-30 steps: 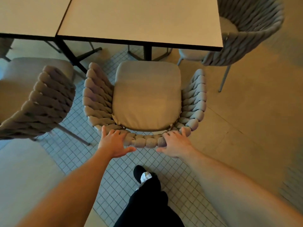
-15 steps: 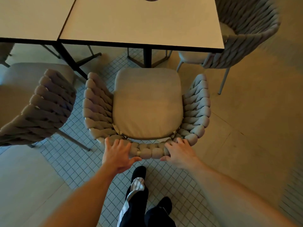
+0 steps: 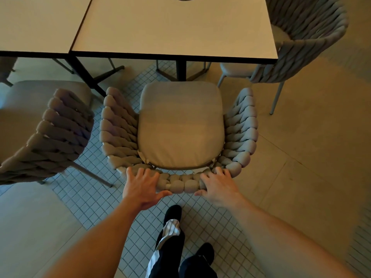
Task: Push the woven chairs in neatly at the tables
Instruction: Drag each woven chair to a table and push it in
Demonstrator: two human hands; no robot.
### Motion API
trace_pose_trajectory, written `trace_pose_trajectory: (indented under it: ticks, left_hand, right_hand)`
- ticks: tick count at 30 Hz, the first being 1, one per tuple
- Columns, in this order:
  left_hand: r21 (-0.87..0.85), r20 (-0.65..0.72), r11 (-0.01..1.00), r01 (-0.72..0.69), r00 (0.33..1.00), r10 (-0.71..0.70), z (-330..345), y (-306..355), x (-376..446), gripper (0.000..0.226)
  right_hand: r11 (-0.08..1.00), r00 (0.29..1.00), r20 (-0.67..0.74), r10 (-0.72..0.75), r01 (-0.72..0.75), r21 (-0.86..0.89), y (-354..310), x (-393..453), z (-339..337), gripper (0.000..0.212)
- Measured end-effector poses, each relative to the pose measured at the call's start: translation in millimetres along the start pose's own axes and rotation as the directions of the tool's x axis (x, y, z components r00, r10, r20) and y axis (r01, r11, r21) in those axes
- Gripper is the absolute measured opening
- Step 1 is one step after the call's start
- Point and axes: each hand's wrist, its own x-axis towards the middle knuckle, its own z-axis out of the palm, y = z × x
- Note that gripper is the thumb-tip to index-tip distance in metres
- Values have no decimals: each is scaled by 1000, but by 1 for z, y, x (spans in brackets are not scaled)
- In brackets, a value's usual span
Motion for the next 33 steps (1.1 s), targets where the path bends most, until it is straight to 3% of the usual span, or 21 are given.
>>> trace_pose_trajectory:
  ticks: [13, 25, 33]
  left_hand:
    - [-5, -93, 1000, -23, 995, 23, 19, -20, -8, 87]
    - [-30, 0, 993, 116, 993, -116, -5, -51, 24, 103]
    - [-39, 59, 994, 100, 993, -98, -9, -96, 37, 99]
  right_hand:
    - [999, 999, -28, -28, 29, 38, -22, 0, -1, 64]
    - [999, 998, -52, -39, 40, 19, -28, 60, -34, 61]
    - [999, 997, -75, -25, 27, 23, -59, 83, -40, 63]
